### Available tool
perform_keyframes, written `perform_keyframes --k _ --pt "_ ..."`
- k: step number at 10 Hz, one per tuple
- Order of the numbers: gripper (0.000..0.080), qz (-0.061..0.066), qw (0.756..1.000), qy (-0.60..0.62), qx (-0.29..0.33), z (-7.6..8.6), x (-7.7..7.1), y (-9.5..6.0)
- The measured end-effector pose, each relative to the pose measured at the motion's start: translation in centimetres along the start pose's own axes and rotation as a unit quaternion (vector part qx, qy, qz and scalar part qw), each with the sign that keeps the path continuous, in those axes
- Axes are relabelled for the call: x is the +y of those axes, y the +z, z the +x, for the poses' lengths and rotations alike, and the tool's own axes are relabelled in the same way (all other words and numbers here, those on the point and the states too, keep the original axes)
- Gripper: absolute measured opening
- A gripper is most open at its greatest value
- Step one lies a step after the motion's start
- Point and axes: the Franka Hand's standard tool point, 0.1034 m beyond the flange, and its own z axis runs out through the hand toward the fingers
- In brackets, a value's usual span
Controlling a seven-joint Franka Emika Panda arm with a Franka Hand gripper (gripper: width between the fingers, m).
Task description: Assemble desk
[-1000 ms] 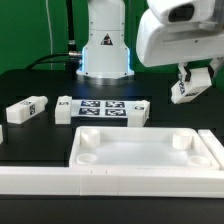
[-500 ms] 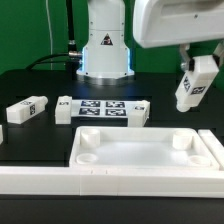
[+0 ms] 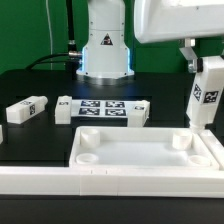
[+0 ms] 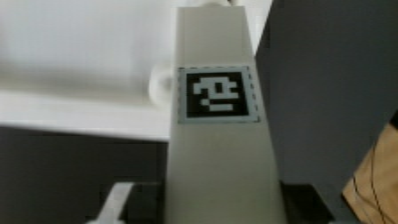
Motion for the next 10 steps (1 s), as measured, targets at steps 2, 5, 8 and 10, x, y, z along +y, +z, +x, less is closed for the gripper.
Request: perform_keyframes --k 2,5,8,10 --pt "0.0291 0.0 1.0 -0.019 0.003 1.4 0.7 0.2" --pt "0.0291 0.0 1.0 -0.019 0.003 1.3 0.7 0.3" --pt "0.0291 -0.001 0.999 -0.045 0.012 3.5 2.1 1.0" --pt "0.0291 -0.003 0.999 -0.044 0.031 4.4 2.2 1.1"
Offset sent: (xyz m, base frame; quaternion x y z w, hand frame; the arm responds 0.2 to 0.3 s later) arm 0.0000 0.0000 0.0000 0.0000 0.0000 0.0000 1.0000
